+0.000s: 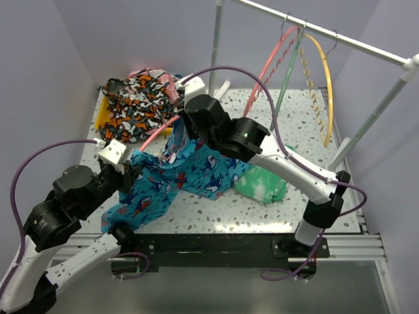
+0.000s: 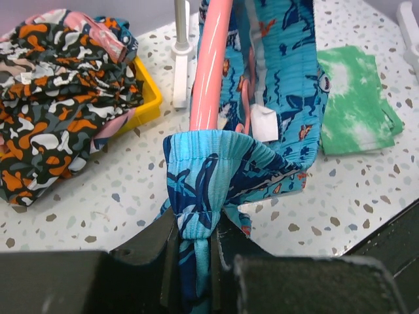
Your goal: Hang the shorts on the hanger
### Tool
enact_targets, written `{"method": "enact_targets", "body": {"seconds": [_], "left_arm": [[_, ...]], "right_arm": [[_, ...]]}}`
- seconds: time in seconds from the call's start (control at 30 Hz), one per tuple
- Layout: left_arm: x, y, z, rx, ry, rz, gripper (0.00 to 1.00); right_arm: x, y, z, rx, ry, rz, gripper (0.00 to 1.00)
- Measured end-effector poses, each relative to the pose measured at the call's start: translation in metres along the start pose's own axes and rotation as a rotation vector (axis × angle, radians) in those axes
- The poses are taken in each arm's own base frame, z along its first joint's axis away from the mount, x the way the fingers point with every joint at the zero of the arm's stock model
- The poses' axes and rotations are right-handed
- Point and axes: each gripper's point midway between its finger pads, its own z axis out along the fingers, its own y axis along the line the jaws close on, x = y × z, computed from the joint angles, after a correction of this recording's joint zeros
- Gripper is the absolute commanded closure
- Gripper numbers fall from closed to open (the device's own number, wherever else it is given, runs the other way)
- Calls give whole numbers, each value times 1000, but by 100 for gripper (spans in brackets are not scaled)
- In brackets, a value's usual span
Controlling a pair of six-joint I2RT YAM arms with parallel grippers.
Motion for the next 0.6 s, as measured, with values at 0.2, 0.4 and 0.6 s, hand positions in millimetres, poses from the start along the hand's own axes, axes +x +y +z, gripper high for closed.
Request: {"method": "enact_targets", "body": {"seconds": [0.2, 0.4, 0.6], "left_arm": [[-10, 3, -1, -18, -34, -2, 100], [-32, 8, -5, -38, -64, 20, 100], [-63, 10, -6, -54, -128, 20, 100]], "right_arm": [[-52, -30, -22, 100, -106, 63, 75], [-47, -33, -22, 114, -86, 49, 38], [-43, -35, -31, 85, -88, 44, 27]]}}
